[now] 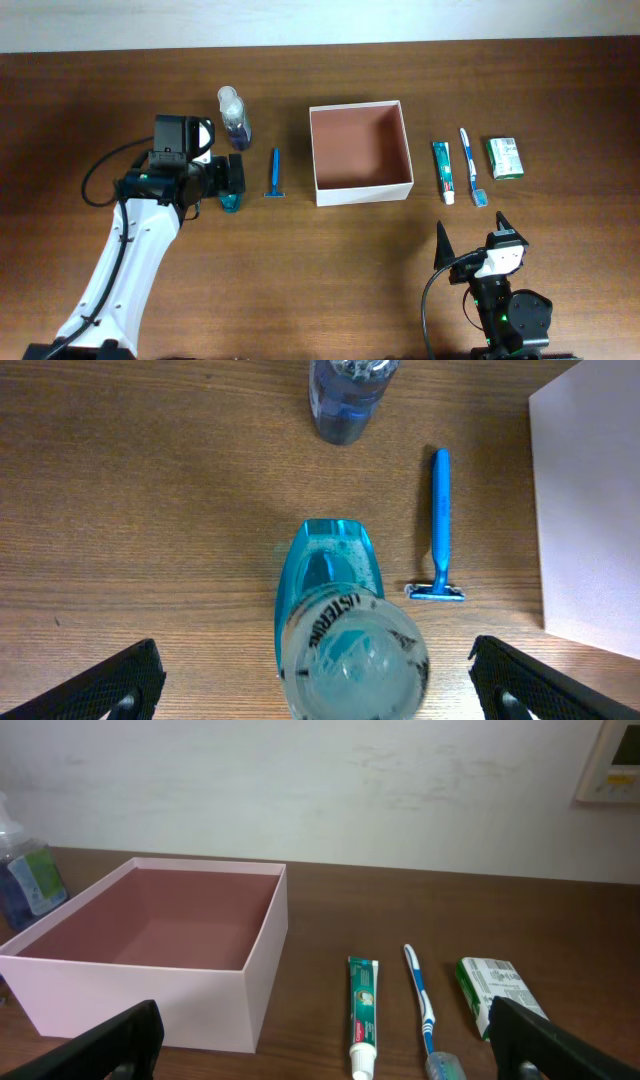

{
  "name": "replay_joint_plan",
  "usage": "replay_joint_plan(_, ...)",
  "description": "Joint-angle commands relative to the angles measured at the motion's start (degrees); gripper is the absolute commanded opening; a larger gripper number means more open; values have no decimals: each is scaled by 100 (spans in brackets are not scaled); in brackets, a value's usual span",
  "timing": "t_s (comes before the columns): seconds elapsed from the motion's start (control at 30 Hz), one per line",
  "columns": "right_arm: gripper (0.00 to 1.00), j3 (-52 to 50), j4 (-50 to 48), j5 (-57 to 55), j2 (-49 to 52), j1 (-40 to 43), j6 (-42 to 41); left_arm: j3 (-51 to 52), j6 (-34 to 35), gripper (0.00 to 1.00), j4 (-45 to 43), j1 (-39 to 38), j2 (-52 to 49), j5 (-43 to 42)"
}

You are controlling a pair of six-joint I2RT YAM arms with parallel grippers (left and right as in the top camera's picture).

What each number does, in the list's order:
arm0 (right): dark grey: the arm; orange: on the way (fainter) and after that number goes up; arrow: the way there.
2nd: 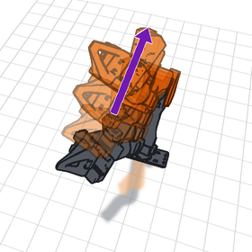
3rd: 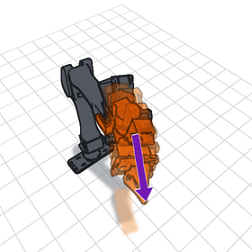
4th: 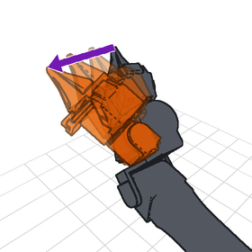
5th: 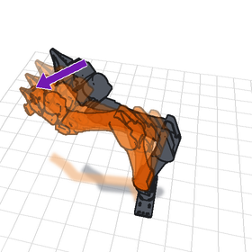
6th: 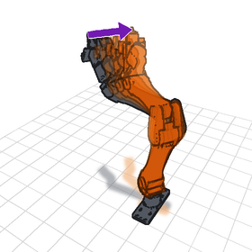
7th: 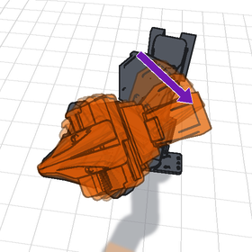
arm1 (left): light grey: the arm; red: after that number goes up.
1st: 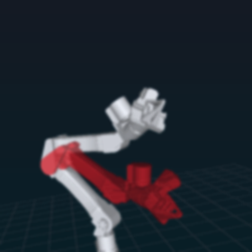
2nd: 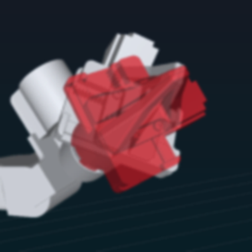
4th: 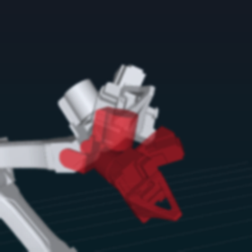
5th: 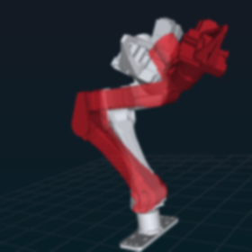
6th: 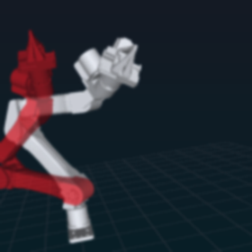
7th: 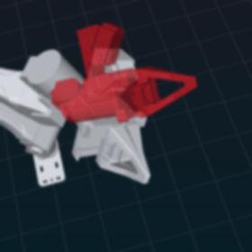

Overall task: Pack container
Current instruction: 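Lower the left gripper around the Listerine bottle and close it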

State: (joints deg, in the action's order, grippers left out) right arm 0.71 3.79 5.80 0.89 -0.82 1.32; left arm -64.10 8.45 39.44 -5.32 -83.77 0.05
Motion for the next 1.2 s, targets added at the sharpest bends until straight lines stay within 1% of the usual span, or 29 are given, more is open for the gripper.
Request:
replay_joint_plan(0.0, 99, -39, 20, -70, -68, 9, -33, -144, -407, 99, -111, 22, -109, 61)
replay_joint_plan(0.1, 99, -39, 20, -70, -70, 9, -33, -144, -597, 99, -173, 24, -188, 63)
replay_joint_plan(0.4, 99, -39, 20, -70, -70, 9, -33, -142, -592, 99, -136, 24, -463, -24)
replay_joint_plan(1.17, 98, -39, 20, -70, -68, 9, -33, -142, -592, 99, -79, 9, -463, -155)
